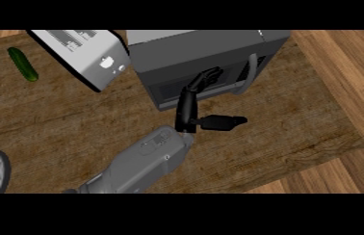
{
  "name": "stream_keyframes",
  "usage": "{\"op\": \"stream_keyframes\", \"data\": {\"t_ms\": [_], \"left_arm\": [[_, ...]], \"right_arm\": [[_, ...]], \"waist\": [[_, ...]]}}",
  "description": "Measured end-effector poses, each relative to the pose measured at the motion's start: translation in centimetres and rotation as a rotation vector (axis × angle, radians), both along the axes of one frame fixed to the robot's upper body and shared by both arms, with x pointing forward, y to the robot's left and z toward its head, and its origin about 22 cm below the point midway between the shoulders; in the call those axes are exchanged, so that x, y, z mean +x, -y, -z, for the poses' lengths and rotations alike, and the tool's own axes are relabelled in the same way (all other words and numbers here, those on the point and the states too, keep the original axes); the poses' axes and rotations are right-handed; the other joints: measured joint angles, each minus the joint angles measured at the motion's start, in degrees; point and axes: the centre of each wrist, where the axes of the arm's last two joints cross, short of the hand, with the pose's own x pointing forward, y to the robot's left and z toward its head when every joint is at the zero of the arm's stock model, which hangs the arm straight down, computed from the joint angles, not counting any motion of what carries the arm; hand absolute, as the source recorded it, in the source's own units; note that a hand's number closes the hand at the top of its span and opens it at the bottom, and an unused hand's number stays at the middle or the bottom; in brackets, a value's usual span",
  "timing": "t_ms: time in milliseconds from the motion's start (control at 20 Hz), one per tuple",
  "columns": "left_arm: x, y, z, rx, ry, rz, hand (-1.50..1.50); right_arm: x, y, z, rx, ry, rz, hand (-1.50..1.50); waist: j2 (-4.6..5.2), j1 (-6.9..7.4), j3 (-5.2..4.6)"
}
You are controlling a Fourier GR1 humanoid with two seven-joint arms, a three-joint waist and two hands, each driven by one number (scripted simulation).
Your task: Pick up the milk, place it into the microwave and close the microwave
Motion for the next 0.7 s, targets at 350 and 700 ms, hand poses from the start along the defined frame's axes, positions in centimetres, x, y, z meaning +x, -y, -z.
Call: {"op": "stream_keyframes", "data": {"t_ms": [350, 700], "left_arm": [[0.1, 0.1, -0.1, -0.016, 0.018, 0.002, -1.5], [0.1, 0.4, -0.3, -0.025, 0.038, 0.022, -1.5]], "right_arm": [[0.6, 0.2, -0.8, -0.014, 0.017, 0.02, 1.5], [1.6, -0.8, 2.0, 0.175, -0.071, -0.075, -1.5]], "waist": [[0.47, 0.3, 0.09], [1.04, 0.99, 0.38]]}}
